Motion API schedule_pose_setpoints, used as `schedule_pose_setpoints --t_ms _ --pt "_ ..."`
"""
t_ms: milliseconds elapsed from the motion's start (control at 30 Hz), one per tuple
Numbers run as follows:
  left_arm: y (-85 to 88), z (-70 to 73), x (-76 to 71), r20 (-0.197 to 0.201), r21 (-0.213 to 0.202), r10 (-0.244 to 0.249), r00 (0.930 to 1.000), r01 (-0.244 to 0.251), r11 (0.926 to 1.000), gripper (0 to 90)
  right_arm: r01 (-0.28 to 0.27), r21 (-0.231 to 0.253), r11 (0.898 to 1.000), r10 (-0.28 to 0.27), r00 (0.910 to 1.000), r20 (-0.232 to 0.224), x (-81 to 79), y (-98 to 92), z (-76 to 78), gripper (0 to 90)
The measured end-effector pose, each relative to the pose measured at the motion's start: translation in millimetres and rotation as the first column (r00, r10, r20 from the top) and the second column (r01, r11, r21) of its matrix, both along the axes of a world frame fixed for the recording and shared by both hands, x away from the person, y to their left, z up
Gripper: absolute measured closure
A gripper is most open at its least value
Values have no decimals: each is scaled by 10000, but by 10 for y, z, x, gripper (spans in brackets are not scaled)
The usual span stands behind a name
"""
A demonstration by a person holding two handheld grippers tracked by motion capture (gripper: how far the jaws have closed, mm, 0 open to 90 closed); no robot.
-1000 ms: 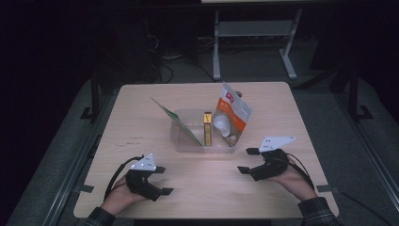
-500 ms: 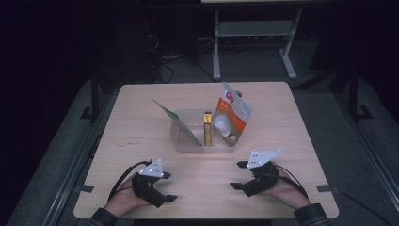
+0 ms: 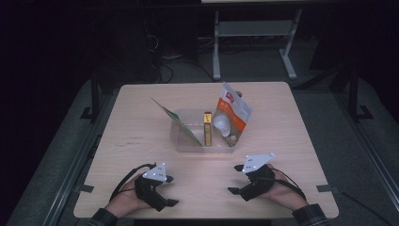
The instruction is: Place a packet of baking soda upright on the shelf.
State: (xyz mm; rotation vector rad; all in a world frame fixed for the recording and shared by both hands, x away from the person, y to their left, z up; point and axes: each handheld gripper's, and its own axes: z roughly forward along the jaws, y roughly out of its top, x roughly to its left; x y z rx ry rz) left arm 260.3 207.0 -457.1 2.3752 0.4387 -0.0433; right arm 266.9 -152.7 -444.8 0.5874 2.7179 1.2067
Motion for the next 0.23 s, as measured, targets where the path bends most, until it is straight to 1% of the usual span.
schedule_pose_setpoints --t_ms 233 --pt "0 1 4 22 6 -12 10000 12 10000 147 -31 -1 10000 31 10000 -64 -8 7 0 205"
